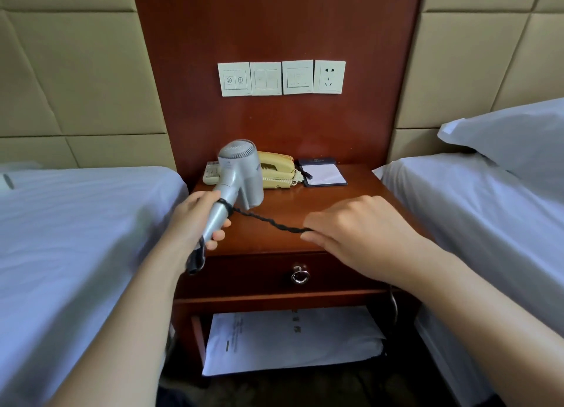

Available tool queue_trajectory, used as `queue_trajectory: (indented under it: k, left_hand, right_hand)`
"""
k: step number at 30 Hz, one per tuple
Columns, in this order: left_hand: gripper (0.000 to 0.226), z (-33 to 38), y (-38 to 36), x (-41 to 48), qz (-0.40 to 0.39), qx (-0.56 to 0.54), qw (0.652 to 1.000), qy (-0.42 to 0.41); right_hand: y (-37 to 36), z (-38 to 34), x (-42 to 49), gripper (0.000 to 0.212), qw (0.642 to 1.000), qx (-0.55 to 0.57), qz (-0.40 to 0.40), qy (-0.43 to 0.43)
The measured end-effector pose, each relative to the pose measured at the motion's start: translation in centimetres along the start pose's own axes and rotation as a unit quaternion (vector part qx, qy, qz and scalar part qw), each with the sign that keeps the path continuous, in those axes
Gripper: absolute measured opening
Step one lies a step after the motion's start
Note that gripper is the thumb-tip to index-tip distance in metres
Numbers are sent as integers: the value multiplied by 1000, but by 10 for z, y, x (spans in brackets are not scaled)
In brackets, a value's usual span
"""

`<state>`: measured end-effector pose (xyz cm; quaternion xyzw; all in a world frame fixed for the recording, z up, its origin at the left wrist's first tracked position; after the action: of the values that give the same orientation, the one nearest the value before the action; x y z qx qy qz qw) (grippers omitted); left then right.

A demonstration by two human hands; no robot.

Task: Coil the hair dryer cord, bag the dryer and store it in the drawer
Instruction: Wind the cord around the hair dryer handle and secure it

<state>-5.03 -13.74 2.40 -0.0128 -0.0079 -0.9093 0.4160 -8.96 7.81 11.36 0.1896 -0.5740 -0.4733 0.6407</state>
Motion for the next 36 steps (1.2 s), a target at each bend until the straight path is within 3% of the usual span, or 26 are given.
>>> queue_trajectory:
  k: [5, 10, 15, 20, 23, 27, 31, 33, 36]
  left_hand:
    - [13, 22, -18, -13, -6, 205, 971, -124]
    - [21, 27, -56, -37, -110, 296, 937, -149]
    - [43, 20, -85, -57, -154, 390, 895, -153]
    - [39, 14, -101, -65, -177, 433, 872, -146]
    - [43, 16, -102, -64, -165, 464, 854, -167]
    - [36, 32, -99, -67, -152, 491, 823, -242]
    - [30, 34, -87, -63, -162, 491, 817, -253]
    - [35, 30, -81, -58, -179, 474, 830, -233]
    - [40, 22, -75, -53, -212, 422, 859, -197]
  right_hand:
    - [29, -1, 9, 30, 992, 91, 83, 3]
    - [50, 12, 17, 33, 983, 122, 134, -37]
    - [43, 5, 22, 36, 981, 146, 124, -23]
    - [31, -21, 20, 33, 984, 145, 98, 21]
    - [25, -9, 20, 33, 982, 174, 75, -10]
    - [7, 42, 20, 36, 941, 307, -1, -140]
    - [-26, 62, 5, 41, 879, 409, -170, -178]
    - [-35, 70, -1, 42, 855, 438, -190, -201]
    - [-47, 90, -6, 41, 826, 481, -155, -250]
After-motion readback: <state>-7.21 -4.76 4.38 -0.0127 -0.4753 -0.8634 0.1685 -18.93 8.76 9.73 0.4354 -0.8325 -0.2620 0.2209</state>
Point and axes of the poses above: each hand's wrist, its own x-axis towards the middle knuckle, its own y-axis out of the back of the hand, z = x × y, the point moved 10 cm from there along x, towards the middle knuckle, and after that the axes turned 6 degrees about -y, right-handed, at the moved point
